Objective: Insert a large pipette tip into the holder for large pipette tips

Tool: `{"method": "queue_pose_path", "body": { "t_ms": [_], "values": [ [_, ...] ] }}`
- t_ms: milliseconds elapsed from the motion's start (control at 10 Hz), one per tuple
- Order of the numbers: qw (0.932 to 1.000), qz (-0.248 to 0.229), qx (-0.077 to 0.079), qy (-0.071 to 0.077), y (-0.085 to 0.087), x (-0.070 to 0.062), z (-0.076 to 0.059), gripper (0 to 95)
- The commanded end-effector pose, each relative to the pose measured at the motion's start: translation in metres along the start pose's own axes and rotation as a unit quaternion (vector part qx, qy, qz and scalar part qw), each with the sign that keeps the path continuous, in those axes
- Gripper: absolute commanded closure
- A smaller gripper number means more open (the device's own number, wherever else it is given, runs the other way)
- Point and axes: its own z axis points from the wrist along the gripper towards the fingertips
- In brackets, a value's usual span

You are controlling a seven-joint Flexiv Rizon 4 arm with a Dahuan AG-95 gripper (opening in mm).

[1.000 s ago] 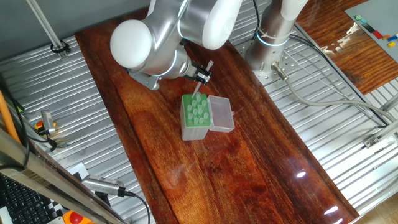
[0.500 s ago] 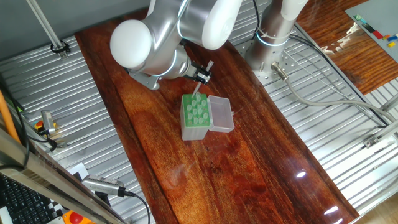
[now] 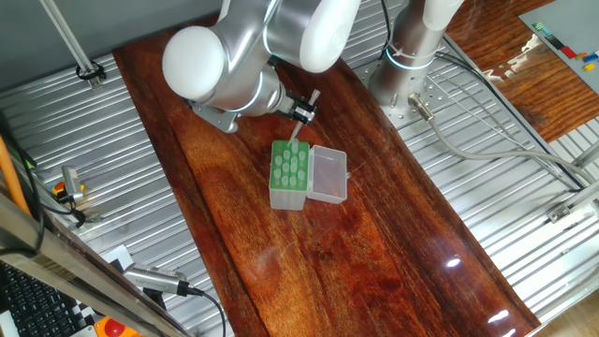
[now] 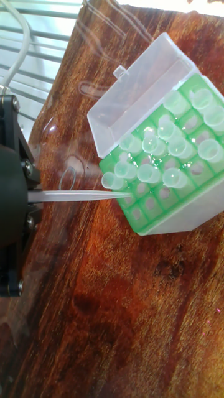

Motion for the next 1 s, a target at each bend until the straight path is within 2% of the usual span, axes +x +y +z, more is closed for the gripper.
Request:
{"method": "queue_pose_path", "body": {
  "t_ms": [100, 600, 1000],
  "values": [
    [1.0, -0.003, 0.0, 0.001, -0.002, 0.003, -0.003, 95.0],
    [0.9999, -0.01, 0.0, 0.002, -0.01, 0.01, -0.008, 95.0],
    [0.9994, -0.028, 0.012, 0.019, -0.011, 0.012, -0.01, 95.0]
  ]
}}
